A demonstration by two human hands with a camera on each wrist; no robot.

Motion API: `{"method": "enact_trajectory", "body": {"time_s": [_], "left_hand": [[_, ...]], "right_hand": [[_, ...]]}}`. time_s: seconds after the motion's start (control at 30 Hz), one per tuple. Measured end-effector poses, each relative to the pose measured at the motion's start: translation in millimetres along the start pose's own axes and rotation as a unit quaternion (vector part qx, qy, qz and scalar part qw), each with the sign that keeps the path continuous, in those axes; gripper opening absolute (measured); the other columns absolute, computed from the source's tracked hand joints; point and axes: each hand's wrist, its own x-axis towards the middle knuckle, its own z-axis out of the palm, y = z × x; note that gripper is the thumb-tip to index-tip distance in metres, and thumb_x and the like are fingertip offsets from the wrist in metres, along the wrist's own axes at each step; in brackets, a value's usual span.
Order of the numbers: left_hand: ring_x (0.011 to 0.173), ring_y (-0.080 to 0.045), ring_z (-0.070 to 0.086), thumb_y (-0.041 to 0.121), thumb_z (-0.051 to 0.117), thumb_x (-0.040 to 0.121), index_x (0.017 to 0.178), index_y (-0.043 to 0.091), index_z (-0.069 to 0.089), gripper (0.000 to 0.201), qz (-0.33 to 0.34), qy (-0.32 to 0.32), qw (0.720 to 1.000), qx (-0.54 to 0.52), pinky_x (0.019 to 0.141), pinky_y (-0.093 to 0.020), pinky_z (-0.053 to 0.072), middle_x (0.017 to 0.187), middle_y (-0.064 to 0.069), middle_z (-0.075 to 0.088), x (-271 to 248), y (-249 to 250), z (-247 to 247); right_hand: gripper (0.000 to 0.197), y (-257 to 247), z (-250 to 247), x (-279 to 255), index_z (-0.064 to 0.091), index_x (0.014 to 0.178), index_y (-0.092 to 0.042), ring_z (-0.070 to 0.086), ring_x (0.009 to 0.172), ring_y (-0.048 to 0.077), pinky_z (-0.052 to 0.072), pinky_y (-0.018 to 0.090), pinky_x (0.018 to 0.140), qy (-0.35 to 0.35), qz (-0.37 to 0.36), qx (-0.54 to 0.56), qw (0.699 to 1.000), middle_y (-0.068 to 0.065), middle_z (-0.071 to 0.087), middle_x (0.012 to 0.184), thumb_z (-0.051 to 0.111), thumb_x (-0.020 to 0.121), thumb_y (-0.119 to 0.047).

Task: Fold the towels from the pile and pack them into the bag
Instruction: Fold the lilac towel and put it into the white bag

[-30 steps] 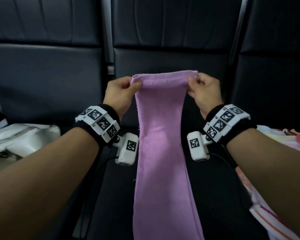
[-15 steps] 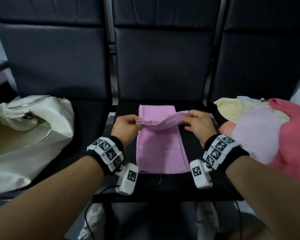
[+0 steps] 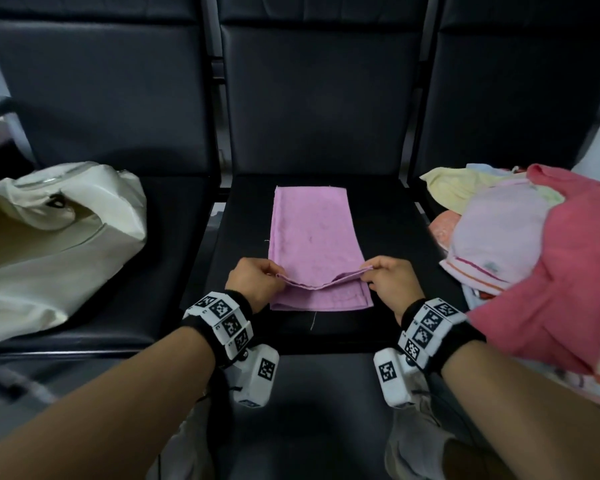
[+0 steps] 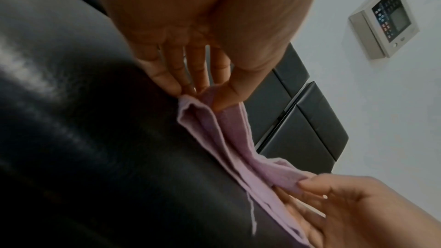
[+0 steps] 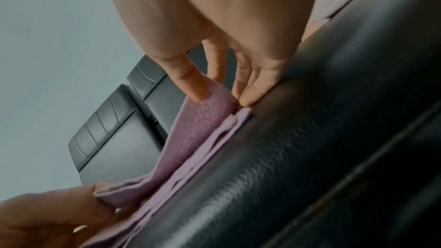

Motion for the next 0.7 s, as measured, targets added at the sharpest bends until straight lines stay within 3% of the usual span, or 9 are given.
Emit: {"method": "enact_trajectory", "body": {"time_s": [0.13,0.27,0.33,0.4,0.5,0.6,0.7], "left_hand": [[0.098,-0.011,0.068,0.007,0.069,0.076,0.064,0.022,0.072,0.019,0.004,0.003,1.0,0.017,0.089,-0.022,0.051,0.091,0.022,0.069,-6.4,0.5,1.8],[0.1,-0.01,0.066,0.007,0.067,0.076,0.064,0.02,0.071,0.018,0.003,-0.006,1.0,0.029,0.082,-0.019,0.046,0.098,0.023,0.067,-11.4,0.1,-2.4],[0.103,-0.012,0.066,0.007,0.066,0.076,0.063,0.019,0.07,0.018,0.007,-0.011,1.0,0.028,0.085,-0.021,0.047,0.103,0.021,0.068,-12.1,-2.1,-3.4],[0.106,-0.014,0.066,0.007,0.066,0.076,0.062,0.019,0.068,0.019,0.019,-0.02,0.999,0.028,0.092,-0.026,0.05,0.113,0.017,0.07,-13.7,-3.9,-3.8],[0.11,-0.018,0.065,0.007,0.065,0.077,0.063,0.018,0.067,0.018,0.039,-0.034,0.997,0.05,0.098,-0.032,0.051,0.123,0.014,0.069,-16.4,-5.2,-4.8],[0.115,-0.018,0.062,0.006,0.064,0.08,0.064,0.019,0.063,0.021,0.057,-0.046,0.993,0.089,0.09,-0.024,0.044,0.132,0.013,0.066,-19.6,-3.8,-6.7],[0.121,-0.021,0.06,0.005,0.062,0.082,0.067,0.02,0.062,0.02,0.084,-0.047,0.985,0.145,0.09,-0.021,0.041,0.135,0.009,0.064,-23.1,-3.0,-6.0]], "right_hand": [[0.024,1.0,2.7,-8.8,0.071,0.065,-0.022,0.067,0.091,0.024,0.051,0.032,0.087,0.02,-0.025,-0.049,0.998,-0.003,0.07,0.078,0.067,0.079,-0.003],[0.013,3.3,2.2,-15.5,0.075,0.07,-0.002,0.064,0.086,0.023,0.047,0.029,0.081,0.016,-0.067,-0.078,0.995,-0.016,0.061,0.073,0.066,0.078,0.002],[0.011,5.2,1.6,-16.4,0.075,0.074,0.003,0.062,0.086,0.021,0.045,0.027,0.078,0.013,-0.084,-0.096,0.992,-0.018,0.058,0.073,0.065,0.079,0.003],[0.013,6.6,0.2,-16.5,0.075,0.072,0.0,0.063,0.089,0.019,0.044,0.024,0.075,0.005,-0.088,-0.102,0.991,-0.015,0.062,0.082,0.065,0.079,0.002],[0.015,12.8,-1.3,-15.9,0.072,0.068,-0.007,0.063,0.091,0.014,0.04,0.007,0.068,-0.019,-0.085,-0.126,0.988,-0.007,0.064,0.11,0.066,0.078,0.001],[0.014,19.0,-1.0,-16.7,0.07,0.068,-0.007,0.063,0.1,0.014,0.041,0.013,0.078,-0.03,-0.106,-0.146,0.983,-0.005,0.061,0.121,0.068,0.076,0.004],[0.007,20.3,0.8,-20.5,0.069,0.071,-0.002,0.059,0.107,0.011,0.034,0.002,0.078,-0.042,-0.128,-0.18,0.974,-0.003,0.057,0.129,0.069,0.074,0.005]]}}
